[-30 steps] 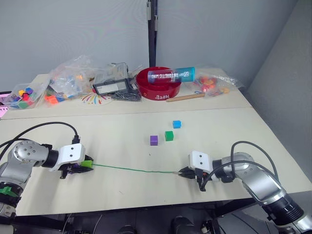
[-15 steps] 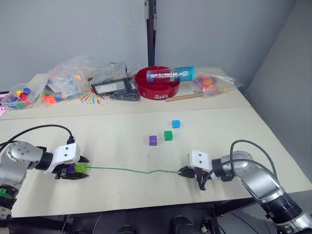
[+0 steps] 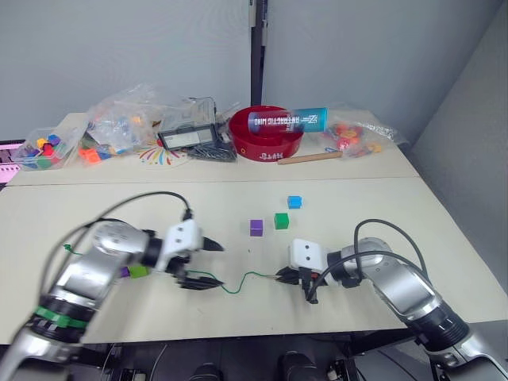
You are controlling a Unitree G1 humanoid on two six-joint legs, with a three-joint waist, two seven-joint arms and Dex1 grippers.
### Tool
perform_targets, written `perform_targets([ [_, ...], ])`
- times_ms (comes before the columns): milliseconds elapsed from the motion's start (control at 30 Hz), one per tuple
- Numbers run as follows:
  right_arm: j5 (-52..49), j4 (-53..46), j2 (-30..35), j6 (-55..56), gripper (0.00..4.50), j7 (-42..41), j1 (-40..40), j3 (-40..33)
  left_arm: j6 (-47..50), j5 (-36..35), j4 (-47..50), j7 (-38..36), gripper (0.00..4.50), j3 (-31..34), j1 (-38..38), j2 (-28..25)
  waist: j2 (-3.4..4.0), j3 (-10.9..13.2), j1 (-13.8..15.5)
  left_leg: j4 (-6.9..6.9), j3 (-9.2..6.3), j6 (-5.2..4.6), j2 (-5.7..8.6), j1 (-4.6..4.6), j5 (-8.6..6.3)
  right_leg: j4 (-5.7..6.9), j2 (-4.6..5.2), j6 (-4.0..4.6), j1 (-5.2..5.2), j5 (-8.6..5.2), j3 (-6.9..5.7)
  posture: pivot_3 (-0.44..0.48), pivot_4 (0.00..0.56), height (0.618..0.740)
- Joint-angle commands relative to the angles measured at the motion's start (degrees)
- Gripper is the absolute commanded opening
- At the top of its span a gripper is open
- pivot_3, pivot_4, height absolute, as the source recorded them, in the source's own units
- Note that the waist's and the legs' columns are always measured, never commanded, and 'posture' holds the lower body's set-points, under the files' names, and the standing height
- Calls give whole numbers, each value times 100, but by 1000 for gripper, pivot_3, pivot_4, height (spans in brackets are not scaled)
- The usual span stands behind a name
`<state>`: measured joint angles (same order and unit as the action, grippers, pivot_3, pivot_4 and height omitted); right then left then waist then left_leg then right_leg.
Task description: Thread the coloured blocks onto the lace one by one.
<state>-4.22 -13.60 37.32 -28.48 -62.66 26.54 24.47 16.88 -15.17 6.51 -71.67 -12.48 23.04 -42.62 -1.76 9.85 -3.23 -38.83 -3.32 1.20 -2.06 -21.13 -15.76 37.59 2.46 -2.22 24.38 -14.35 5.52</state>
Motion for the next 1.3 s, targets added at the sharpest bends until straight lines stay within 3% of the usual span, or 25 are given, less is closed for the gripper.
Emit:
perform_targets([
  [33,76,-261,-25,-216,0,115,132,-2,-103,359,126,515,4138,-220,174,388,0,0,15,-1,-1,0,1,0,0,1,0,0,0,0,0,0,150,740],
  [200,116,-295,-31,-371,0,178,167,13,-275,739,-98,694,4138,-734,180,882,0,0,29,-1,-1,0,2,2,0,1,0,1,0,1,2,0,150,740],
  [400,92,-379,-31,-478,0,203,159,-4,-355,847,-423,812,4138,-763,251,1117,0,0,58,-2,-1,0,3,2,0,-1,1,0,-2,1,1,0,150,740],
  [833,102,-379,-39,-505,0,237,165,4,-319,843,-456,840,32,-770,307,1313,0,0,73,-3,-2,0,6,2,0,-2,5,-2,-4,2,1,0,150,740],
  [1233,73,-453,-7,-495,0,222,86,9,-345,845,-466,803,32,-795,329,1327,0,0,75,-3,-2,0,7,1,0,-3,5,-2,-4,2,1,0,150,740],
  [1300,24,-465,-61,-507,734,297,57,-71,-348,831,-471,779,0,-780,323,1311,0,0,75,-3,-2,0,7,1,0,-3,6,-2,-4,2,1,0,150,740],
])
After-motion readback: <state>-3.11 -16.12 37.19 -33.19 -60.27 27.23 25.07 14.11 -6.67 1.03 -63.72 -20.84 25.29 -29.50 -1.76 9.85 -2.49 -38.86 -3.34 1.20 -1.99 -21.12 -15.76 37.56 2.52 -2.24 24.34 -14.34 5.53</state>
